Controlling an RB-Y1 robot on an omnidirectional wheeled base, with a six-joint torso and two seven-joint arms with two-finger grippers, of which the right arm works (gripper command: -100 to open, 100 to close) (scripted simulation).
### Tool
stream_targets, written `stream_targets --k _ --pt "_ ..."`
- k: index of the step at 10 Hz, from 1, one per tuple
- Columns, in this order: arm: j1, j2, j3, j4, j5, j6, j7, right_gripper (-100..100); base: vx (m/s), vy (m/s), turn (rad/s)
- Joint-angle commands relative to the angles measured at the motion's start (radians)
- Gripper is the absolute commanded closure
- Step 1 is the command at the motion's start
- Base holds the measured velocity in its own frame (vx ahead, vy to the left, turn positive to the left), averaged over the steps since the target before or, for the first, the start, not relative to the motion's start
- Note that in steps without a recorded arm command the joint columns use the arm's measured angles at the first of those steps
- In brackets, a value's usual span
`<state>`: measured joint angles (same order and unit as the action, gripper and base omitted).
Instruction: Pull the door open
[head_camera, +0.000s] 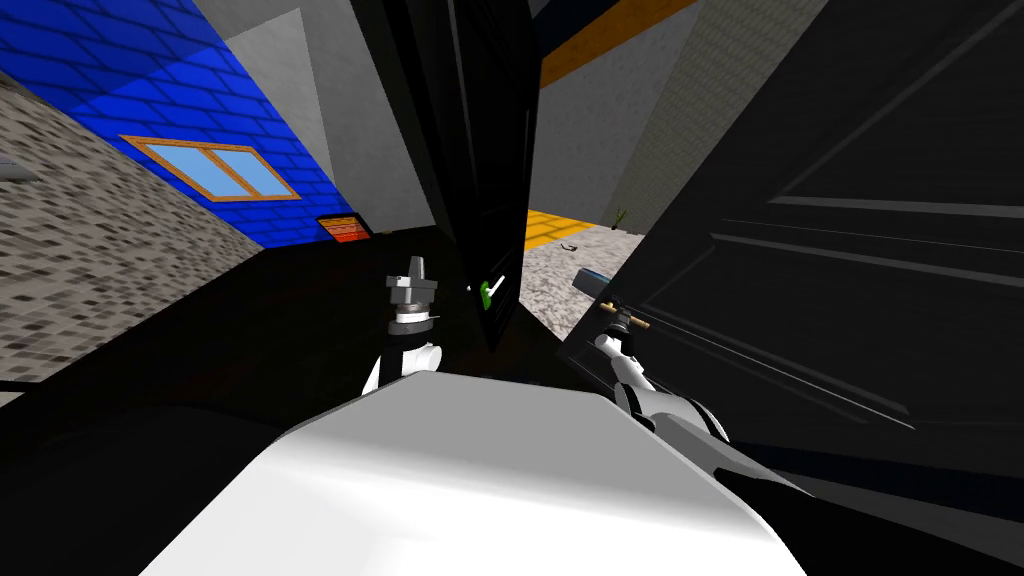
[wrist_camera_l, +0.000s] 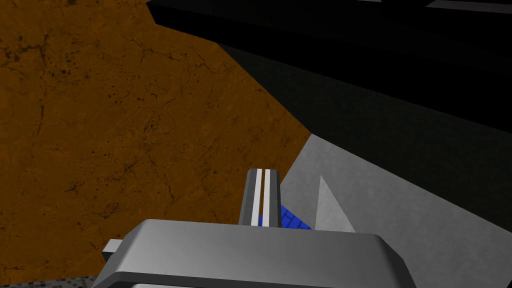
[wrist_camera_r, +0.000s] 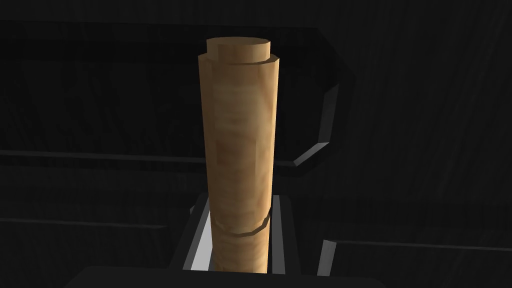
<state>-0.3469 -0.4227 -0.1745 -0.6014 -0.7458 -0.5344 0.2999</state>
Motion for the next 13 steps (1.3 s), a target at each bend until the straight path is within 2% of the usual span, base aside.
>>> stream_targets --k 1,9,11,13 --pt "0.000 0.000 0.000 0.000 0.000 0.000 0.000 100 -0.075 -0.026 0.035" --pt "0.013 -0.007 0.083 -0.044 0.064 0.025 -0.097 100 -0.221 -0.011 0.091" --pt "0.014 -0.006 0.081 -0.052 0.063 0.030 -0.091 100 -0.185 -0.002 0.041" --pt "0.020 -0.007 0.104 -0.056 0.072 0.032 -0.113 100 -0.185 -0.017 0.084"
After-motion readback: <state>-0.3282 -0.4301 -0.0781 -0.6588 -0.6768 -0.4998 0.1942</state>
